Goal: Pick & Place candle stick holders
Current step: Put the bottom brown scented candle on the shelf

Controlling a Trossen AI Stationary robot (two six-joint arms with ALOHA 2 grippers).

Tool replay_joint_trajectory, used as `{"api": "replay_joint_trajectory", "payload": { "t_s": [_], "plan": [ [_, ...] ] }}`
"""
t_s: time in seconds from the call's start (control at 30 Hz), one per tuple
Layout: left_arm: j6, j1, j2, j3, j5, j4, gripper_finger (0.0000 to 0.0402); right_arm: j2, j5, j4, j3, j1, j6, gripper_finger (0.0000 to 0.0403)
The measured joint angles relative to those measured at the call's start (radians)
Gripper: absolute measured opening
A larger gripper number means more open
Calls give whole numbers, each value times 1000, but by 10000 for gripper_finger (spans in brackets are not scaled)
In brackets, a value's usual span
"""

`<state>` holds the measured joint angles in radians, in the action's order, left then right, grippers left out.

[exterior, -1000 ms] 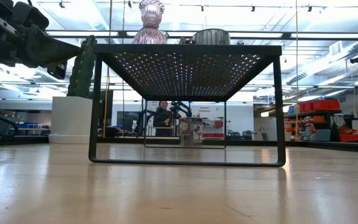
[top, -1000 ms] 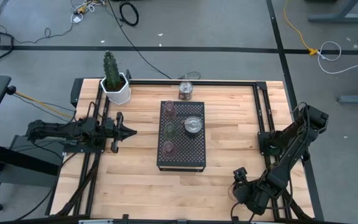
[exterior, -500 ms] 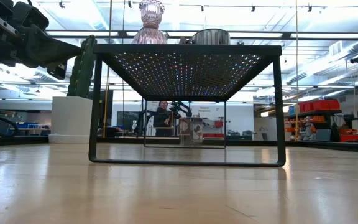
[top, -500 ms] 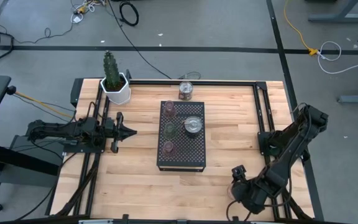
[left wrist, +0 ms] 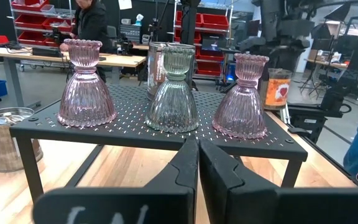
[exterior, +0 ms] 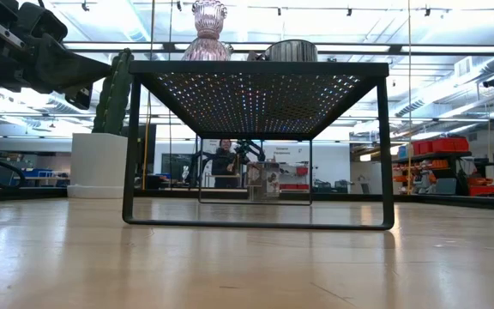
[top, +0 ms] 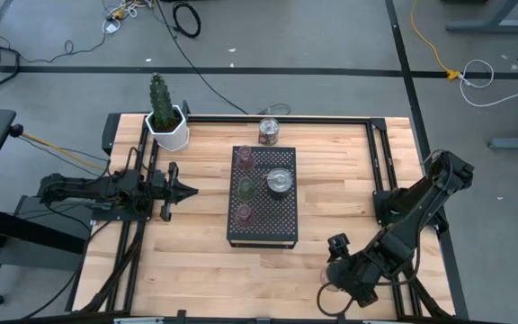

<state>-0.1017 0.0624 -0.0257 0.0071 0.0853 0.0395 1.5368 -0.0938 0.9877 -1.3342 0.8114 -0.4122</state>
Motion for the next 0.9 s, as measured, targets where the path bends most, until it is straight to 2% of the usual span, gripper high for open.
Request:
{"api": "replay_joint_trajectory", "payload": {
  "t_s": [0.37,0.9],
  "plan": [
    [0,0,0,0,0,0,18,8,8,59,-85,-92,49,368],
    [0,0,0,0,0,0,18,189,6,196,-341,-266,141,368]
  ]
}}
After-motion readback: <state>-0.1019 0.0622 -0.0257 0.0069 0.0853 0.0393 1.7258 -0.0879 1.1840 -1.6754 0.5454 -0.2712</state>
